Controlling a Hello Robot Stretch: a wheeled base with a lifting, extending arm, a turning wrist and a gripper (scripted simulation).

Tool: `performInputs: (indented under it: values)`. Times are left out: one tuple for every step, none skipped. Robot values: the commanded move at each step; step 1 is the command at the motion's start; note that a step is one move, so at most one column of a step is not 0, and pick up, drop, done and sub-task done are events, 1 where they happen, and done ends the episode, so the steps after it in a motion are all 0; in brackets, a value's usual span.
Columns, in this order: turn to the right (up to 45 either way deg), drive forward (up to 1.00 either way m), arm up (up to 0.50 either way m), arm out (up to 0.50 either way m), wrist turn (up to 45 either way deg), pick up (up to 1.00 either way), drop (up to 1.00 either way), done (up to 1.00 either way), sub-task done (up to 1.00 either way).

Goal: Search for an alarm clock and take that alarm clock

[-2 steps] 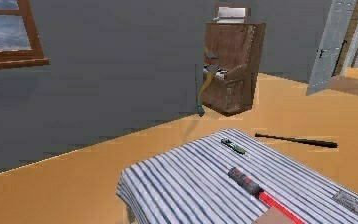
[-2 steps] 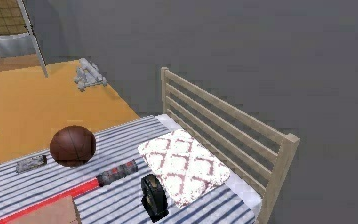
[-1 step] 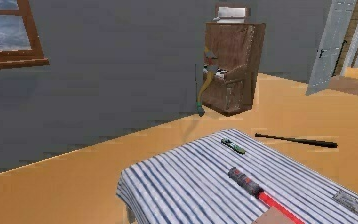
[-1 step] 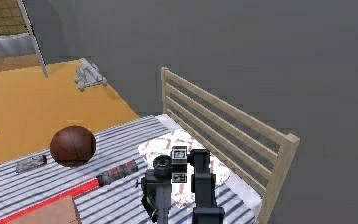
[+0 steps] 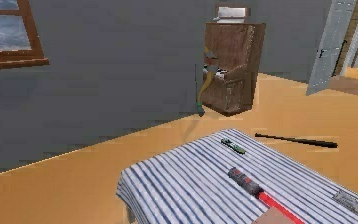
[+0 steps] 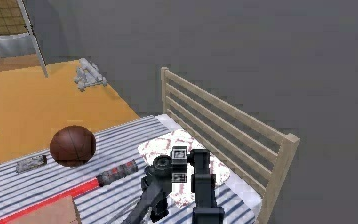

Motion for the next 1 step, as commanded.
performInputs:
  values:
    - [0.0,0.00,0.00,0.00,45.0,0.00,0.00,0.00,0.00]
